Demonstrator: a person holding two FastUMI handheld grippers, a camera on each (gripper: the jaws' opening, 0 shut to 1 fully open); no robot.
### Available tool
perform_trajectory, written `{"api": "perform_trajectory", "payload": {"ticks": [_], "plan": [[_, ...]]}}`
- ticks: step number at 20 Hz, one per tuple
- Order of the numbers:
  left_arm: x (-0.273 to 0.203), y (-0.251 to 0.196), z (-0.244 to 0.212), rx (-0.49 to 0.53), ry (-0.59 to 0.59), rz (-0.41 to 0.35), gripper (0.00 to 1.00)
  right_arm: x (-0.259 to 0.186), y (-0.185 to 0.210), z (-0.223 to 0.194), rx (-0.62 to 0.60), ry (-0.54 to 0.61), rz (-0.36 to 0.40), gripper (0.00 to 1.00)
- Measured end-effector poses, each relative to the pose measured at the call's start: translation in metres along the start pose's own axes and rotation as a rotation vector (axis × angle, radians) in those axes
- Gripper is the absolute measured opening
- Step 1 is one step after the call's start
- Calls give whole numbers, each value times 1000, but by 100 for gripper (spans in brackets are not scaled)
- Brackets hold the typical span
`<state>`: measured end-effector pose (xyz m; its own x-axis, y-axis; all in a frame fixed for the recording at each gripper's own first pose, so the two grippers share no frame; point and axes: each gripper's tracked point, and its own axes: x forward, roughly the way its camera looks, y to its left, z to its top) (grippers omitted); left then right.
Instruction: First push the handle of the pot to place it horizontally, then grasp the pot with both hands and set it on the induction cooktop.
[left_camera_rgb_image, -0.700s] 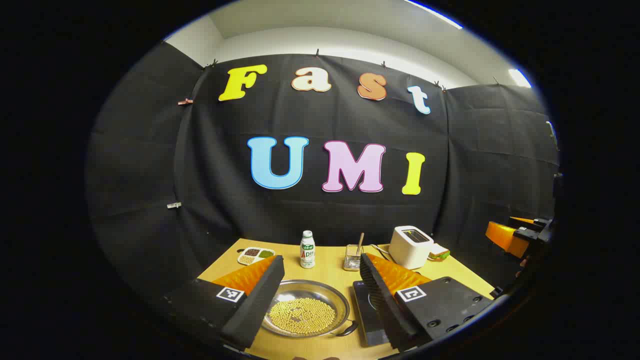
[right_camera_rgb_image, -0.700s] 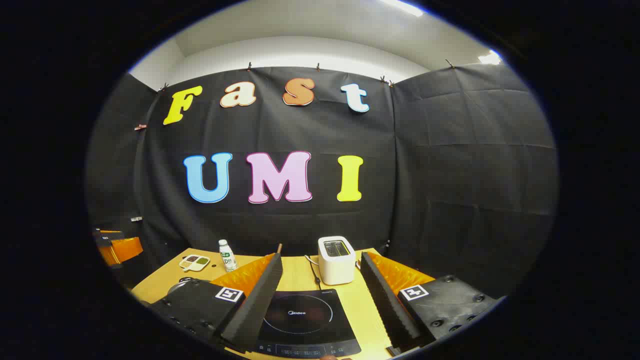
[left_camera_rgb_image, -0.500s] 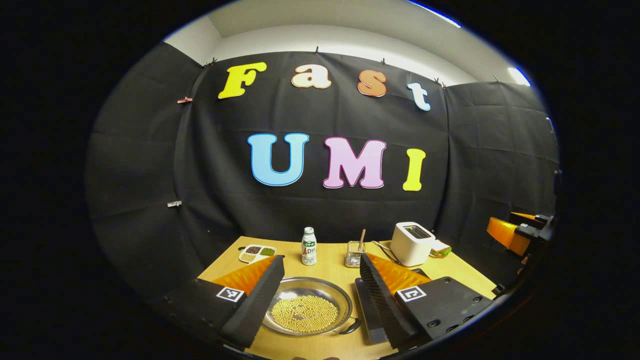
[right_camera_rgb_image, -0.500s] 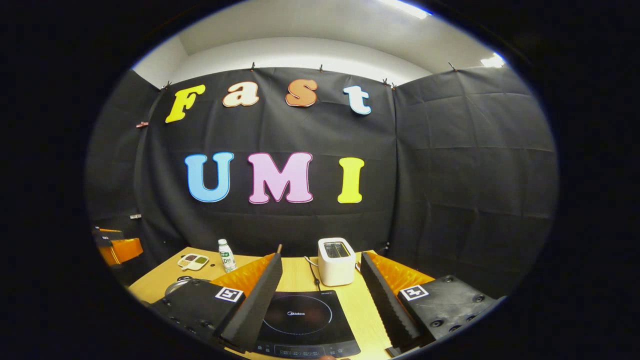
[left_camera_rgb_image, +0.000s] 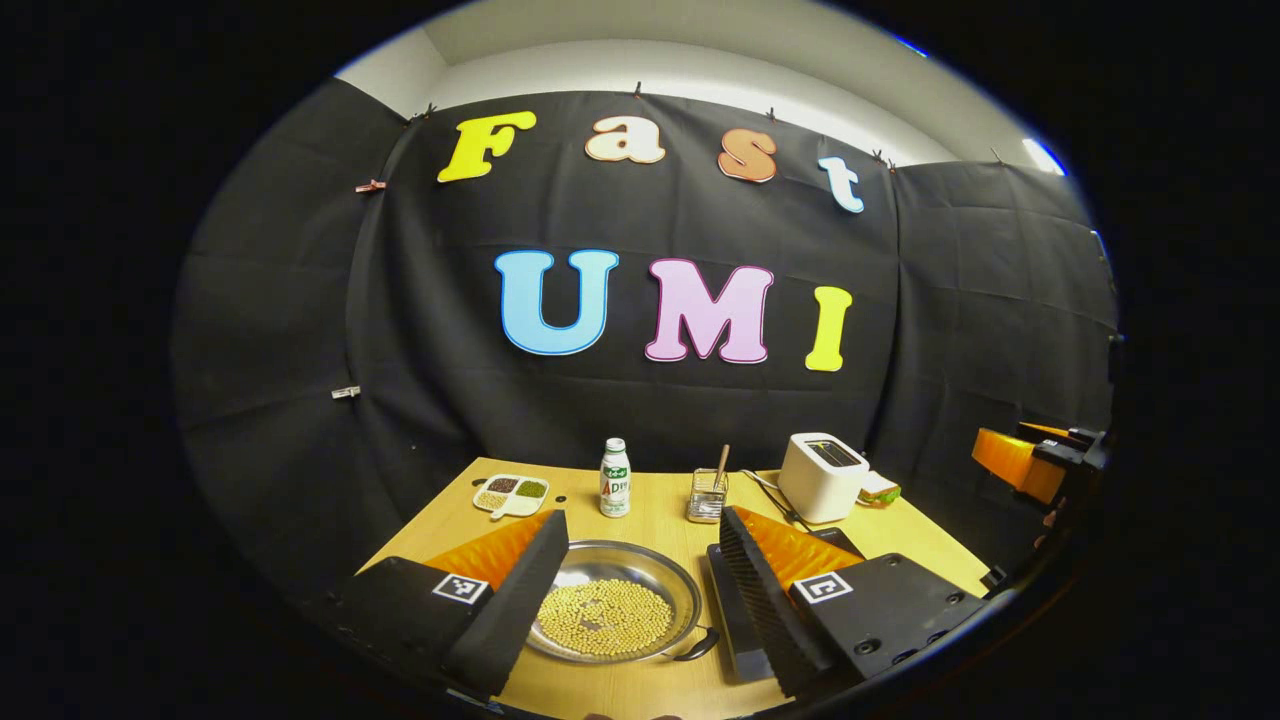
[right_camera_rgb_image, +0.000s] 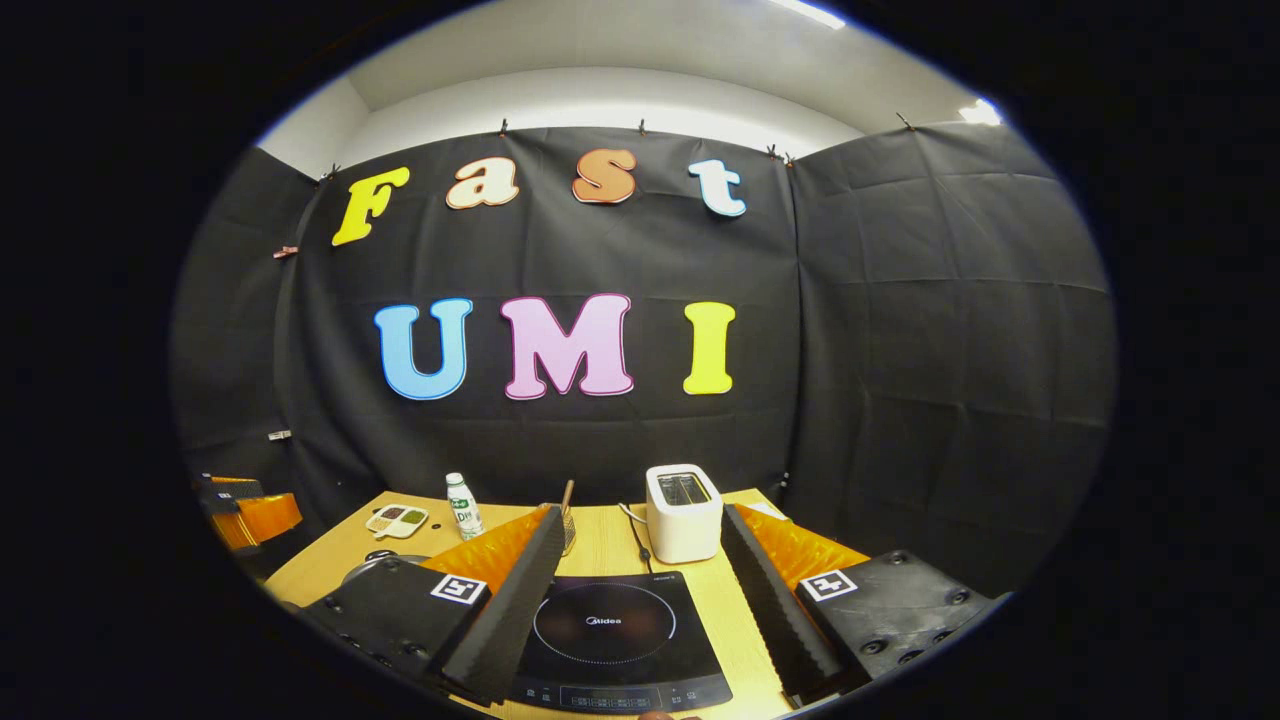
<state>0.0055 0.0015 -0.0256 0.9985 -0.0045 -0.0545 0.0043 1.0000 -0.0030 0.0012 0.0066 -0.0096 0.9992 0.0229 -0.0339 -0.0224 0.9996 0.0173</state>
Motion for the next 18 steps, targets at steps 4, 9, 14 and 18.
{"api": "perform_trajectory", "payload": {"ticks": [4,9,14,18], "plan": [[2,2,-5,-7,11,-2,95,1,1,-1,-3,1,-3,98],[3,7,-14,-21,36,-30,95,4,3,-4,-4,17,-11,98],[8,8,-30,-41,111,-77,95,11,3,-7,-19,26,-8,98],[14,7,-53,-46,208,-87,89,25,-3,-15,-43,51,10,98]]}}
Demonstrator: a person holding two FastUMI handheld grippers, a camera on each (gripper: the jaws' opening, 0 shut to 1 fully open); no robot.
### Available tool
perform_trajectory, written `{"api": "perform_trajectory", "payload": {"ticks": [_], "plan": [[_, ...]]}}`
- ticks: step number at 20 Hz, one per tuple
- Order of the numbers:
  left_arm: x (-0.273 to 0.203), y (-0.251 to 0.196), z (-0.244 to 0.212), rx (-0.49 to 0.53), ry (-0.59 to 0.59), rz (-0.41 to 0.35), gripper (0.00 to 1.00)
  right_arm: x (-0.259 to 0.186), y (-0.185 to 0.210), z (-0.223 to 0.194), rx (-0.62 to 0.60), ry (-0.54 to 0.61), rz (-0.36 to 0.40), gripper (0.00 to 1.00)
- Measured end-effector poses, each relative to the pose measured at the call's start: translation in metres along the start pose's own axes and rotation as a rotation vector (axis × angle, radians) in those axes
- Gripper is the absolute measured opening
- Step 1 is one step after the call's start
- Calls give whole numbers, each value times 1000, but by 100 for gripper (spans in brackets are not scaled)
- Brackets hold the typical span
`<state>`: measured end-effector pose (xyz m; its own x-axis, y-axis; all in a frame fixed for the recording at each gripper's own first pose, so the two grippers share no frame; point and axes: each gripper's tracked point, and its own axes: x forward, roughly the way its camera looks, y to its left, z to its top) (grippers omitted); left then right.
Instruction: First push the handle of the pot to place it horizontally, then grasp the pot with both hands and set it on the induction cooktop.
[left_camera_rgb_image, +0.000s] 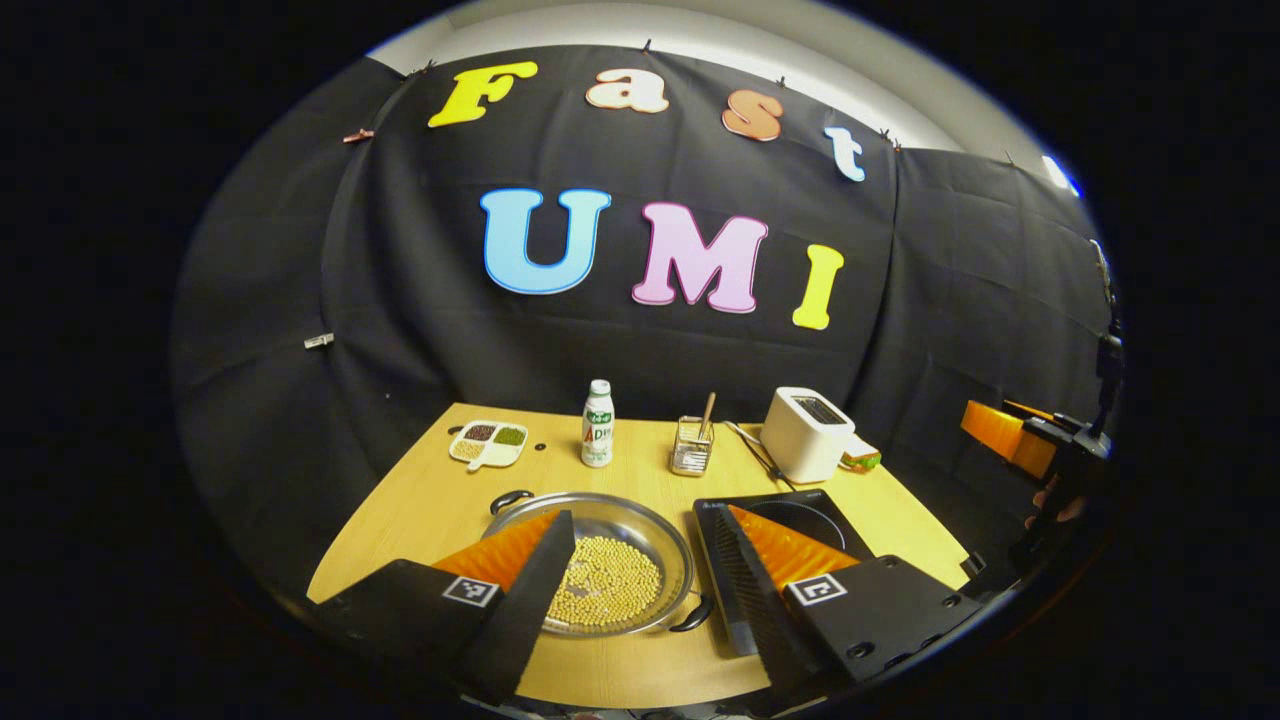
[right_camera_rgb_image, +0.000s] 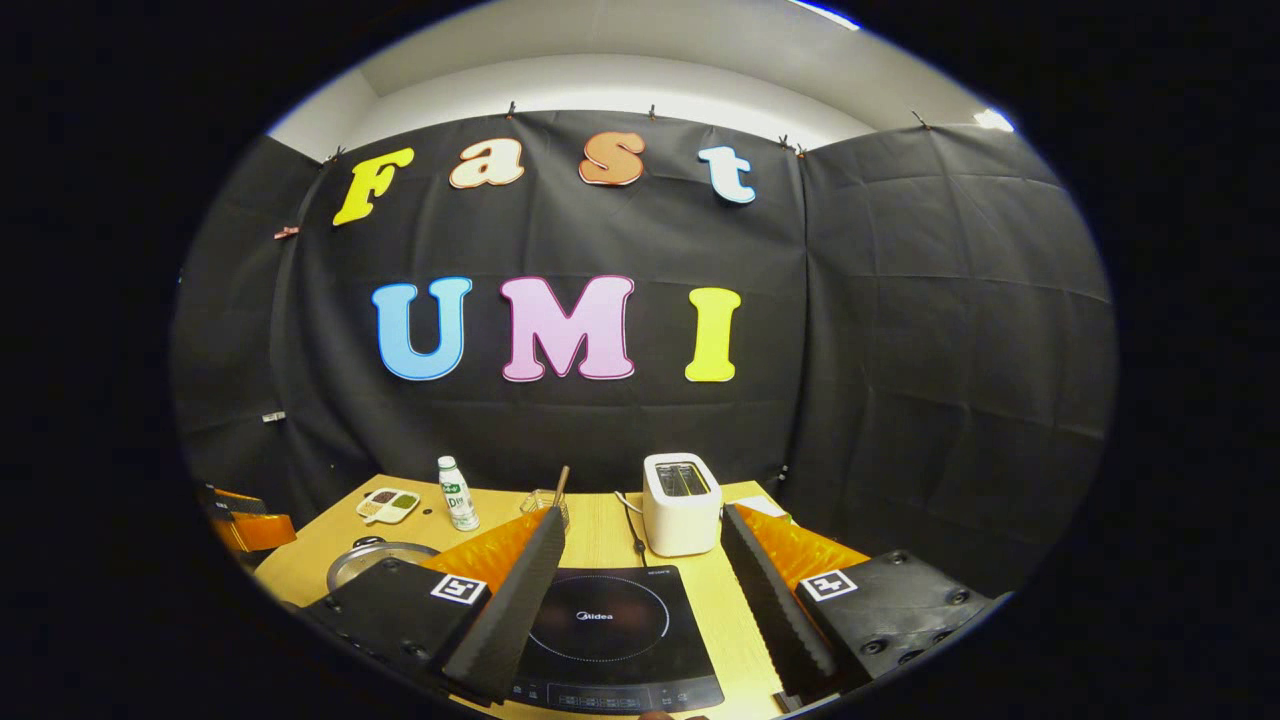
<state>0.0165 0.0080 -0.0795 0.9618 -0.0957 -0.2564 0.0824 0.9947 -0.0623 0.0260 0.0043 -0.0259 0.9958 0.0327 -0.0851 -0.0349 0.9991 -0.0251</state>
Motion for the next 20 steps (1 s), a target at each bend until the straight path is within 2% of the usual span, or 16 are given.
{"api": "perform_trajectory", "payload": {"ticks": [2,5,8,10,11,13,15,20], "plan": [[4,1,-15,16,56,8,80,8,-5,-2,-7,5,11,98],[12,-4,-40,28,134,-5,55,18,-6,-8,-3,20,35,98],[19,-11,-66,37,213,-27,44,24,-4,-17,-7,37,63,98],[22,-13,-86,47,271,-39,33,26,-5,-20,-11,40,75,98],[25,-13,-99,50,305,-38,22,28,-6,-21,-10,42,79,98],[29,-10,-120,64,361,-35,11,31,-7,-25,-5,52,82,98],[33,-10,-137,70,404,-48,5,31,-9,-29,-7,60,79,98],[47,-11,-182,109,510,-82,5,40,-23,-34,-17,80,39,98]]}}
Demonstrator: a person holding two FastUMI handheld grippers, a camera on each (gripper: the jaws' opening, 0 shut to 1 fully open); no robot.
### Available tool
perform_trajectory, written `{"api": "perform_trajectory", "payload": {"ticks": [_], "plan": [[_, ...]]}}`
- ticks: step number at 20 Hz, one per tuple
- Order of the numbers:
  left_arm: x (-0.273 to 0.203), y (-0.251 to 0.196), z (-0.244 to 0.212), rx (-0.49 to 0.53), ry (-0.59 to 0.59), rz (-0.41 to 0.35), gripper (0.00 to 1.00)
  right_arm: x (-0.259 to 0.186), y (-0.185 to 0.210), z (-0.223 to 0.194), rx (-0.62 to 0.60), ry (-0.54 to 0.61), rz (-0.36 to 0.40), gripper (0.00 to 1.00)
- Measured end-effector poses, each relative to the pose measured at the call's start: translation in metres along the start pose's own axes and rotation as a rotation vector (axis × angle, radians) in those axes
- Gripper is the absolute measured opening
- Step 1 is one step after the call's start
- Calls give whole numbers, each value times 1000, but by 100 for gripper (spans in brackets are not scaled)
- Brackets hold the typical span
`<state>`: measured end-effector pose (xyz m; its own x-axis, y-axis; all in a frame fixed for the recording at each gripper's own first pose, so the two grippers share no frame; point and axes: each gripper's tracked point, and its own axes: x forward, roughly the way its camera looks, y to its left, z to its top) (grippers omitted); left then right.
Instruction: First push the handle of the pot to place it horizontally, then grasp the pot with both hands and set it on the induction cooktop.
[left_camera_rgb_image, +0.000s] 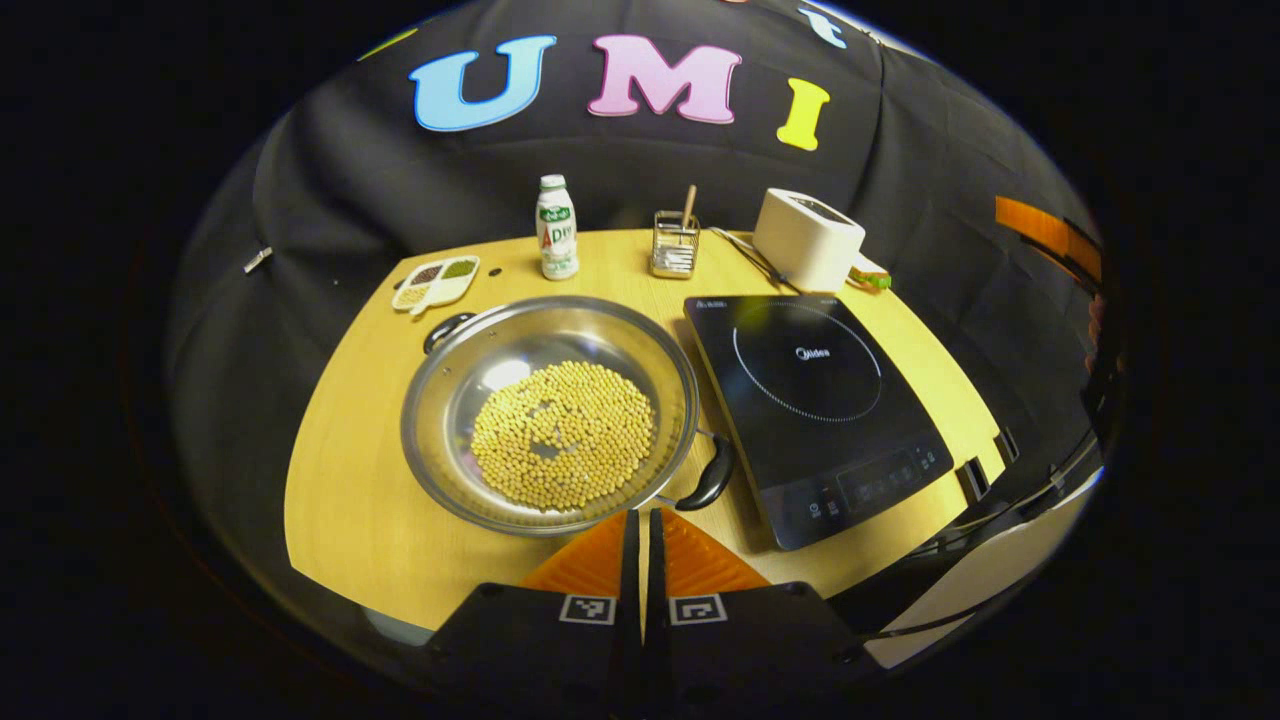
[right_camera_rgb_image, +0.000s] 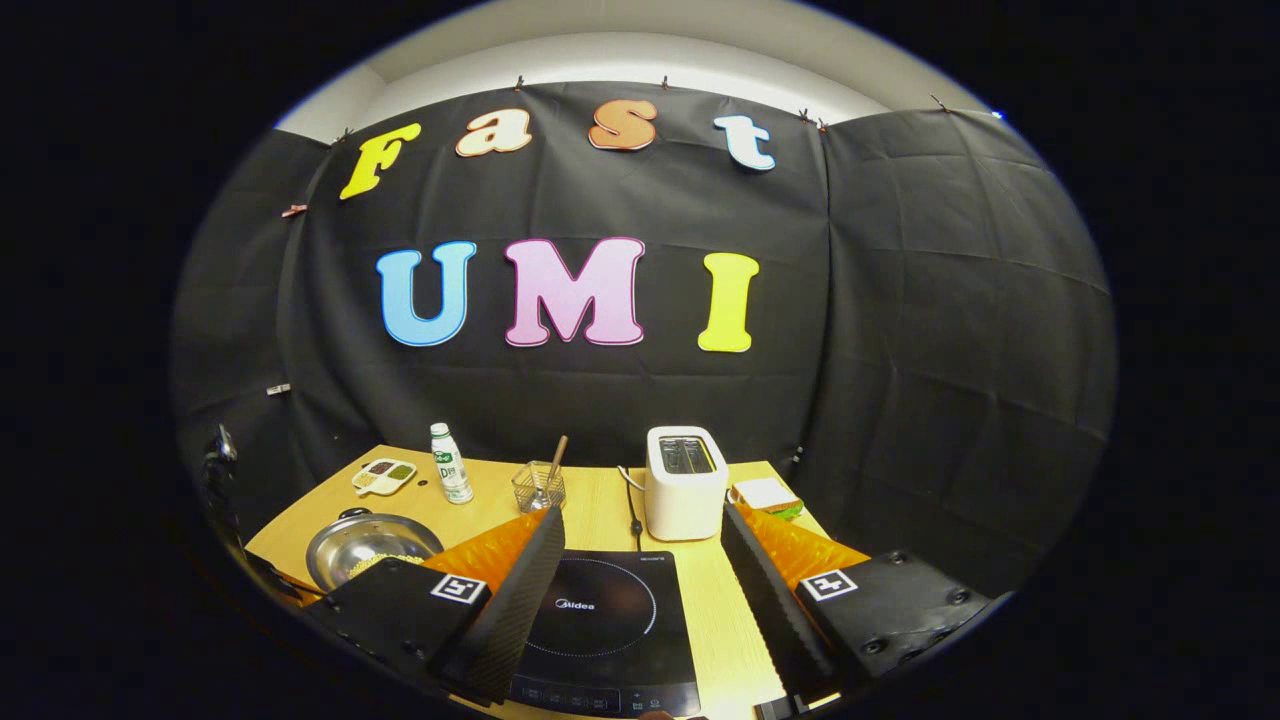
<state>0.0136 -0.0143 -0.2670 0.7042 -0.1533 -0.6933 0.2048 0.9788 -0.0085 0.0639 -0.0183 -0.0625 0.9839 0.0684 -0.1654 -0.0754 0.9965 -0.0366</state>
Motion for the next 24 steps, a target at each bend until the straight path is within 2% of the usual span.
{"api": "perform_trajectory", "payload": {"ticks": [3,9,15,24], "plan": [[18,-1,-15,82,58,-8,5,3,-6,8,27,-15,-30,98],[48,-9,-29,208,110,-48,5,0,-25,15,-4,-50,-98,98],[70,-12,-35,236,152,-63,5,-1,-31,8,-15,-27,-116,98],[86,-26,-21,233,160,-81,5,-6,-36,3,-29,-19,-120,98]]}}
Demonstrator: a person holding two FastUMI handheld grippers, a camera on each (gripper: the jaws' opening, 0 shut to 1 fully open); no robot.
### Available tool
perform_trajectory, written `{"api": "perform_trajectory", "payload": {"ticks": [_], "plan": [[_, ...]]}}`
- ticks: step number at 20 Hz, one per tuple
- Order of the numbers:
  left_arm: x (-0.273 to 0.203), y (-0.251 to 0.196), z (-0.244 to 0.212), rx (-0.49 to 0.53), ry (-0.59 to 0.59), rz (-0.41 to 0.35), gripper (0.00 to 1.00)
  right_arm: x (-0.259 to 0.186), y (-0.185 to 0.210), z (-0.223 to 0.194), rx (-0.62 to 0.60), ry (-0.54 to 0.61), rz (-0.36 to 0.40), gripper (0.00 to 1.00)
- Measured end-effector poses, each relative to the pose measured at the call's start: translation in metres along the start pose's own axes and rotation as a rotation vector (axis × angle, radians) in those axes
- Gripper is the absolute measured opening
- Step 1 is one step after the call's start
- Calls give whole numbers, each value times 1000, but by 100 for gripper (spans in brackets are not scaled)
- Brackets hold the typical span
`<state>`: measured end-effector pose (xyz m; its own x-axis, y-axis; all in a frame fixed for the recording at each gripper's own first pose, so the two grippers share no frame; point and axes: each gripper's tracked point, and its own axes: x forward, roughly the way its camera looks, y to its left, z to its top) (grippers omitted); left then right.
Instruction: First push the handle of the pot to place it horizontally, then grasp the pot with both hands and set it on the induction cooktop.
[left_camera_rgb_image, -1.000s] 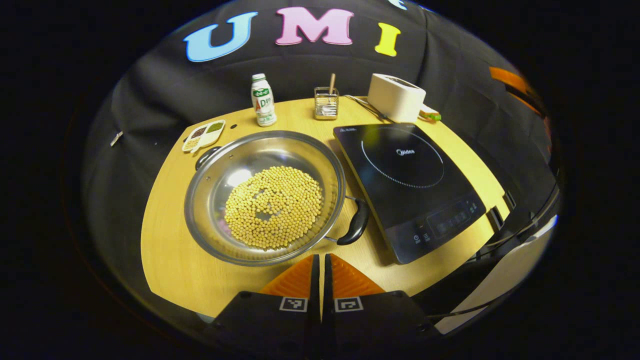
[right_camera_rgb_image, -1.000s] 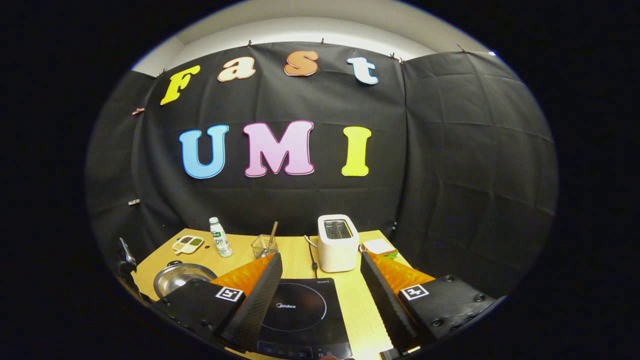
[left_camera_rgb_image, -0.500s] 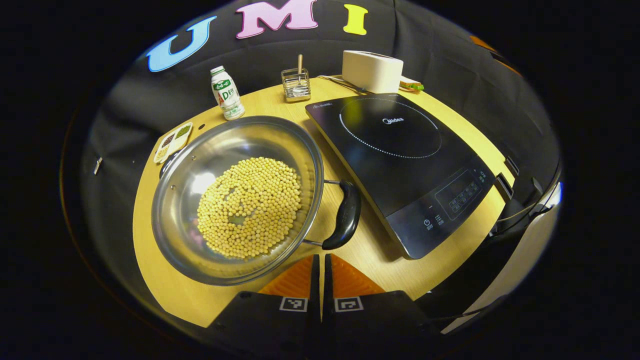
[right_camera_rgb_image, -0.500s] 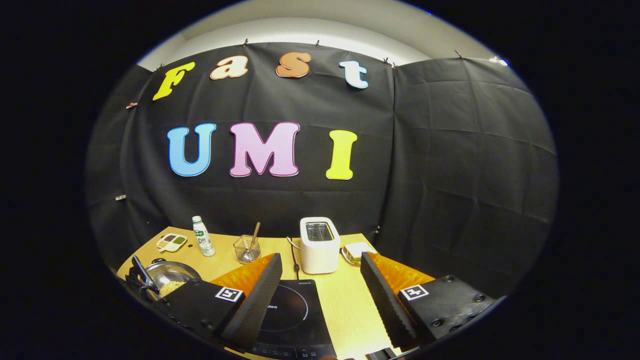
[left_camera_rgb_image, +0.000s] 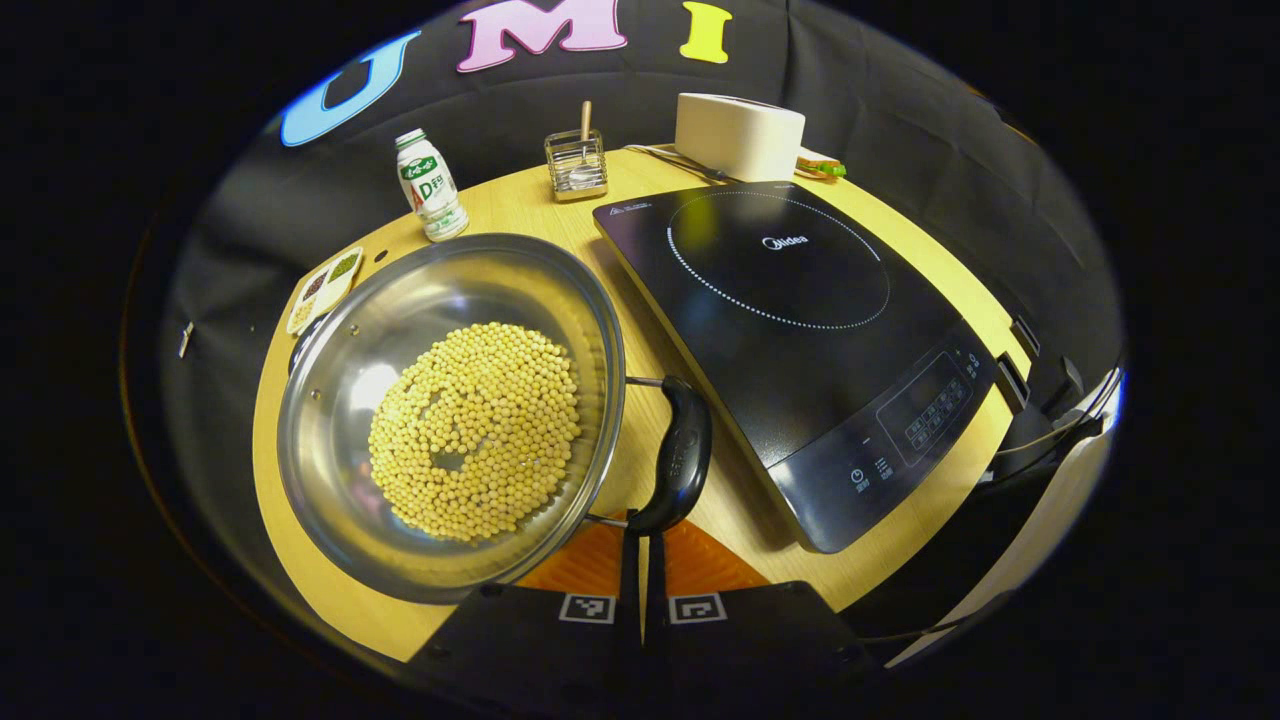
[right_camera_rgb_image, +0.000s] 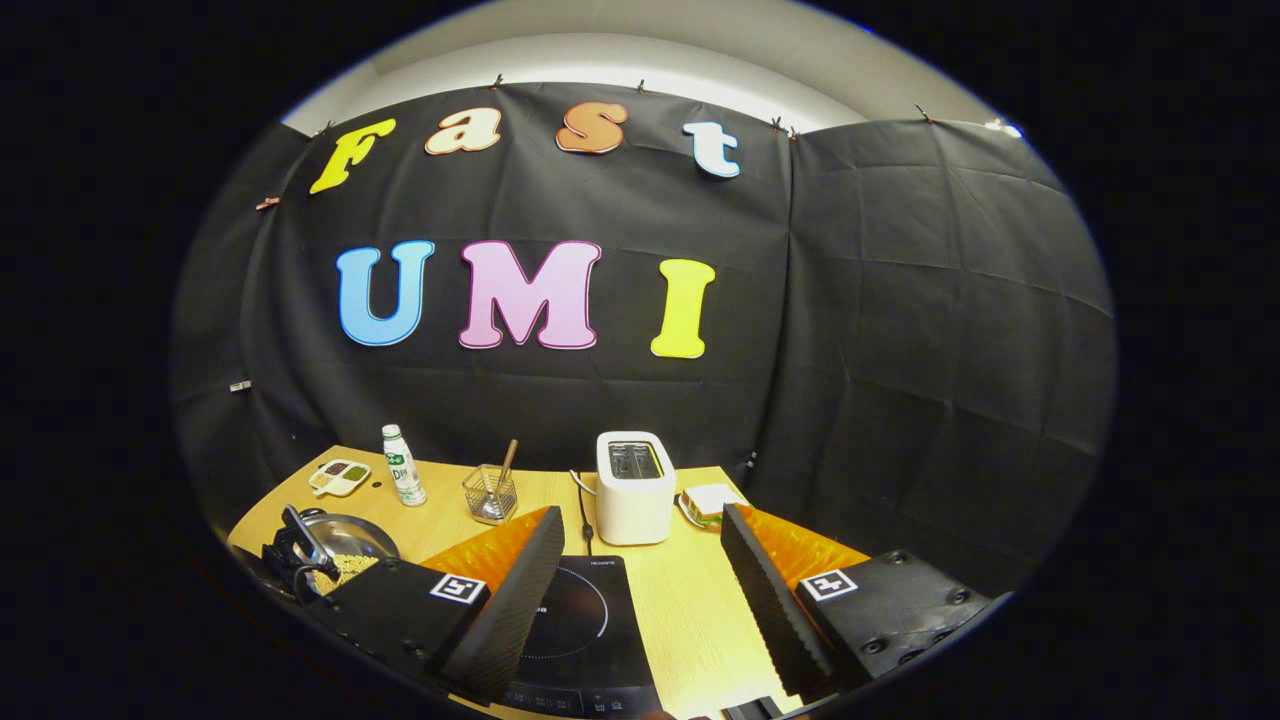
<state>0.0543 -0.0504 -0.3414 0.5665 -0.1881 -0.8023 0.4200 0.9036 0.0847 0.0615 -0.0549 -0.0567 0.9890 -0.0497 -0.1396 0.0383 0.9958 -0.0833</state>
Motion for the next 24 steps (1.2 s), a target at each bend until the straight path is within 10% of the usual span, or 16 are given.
{"api": "perform_trajectory", "payload": {"ticks": [24], "plan": [[37,-9,69,-107,-70,9,5,0,-18,-9,36,15,-15,98]]}}
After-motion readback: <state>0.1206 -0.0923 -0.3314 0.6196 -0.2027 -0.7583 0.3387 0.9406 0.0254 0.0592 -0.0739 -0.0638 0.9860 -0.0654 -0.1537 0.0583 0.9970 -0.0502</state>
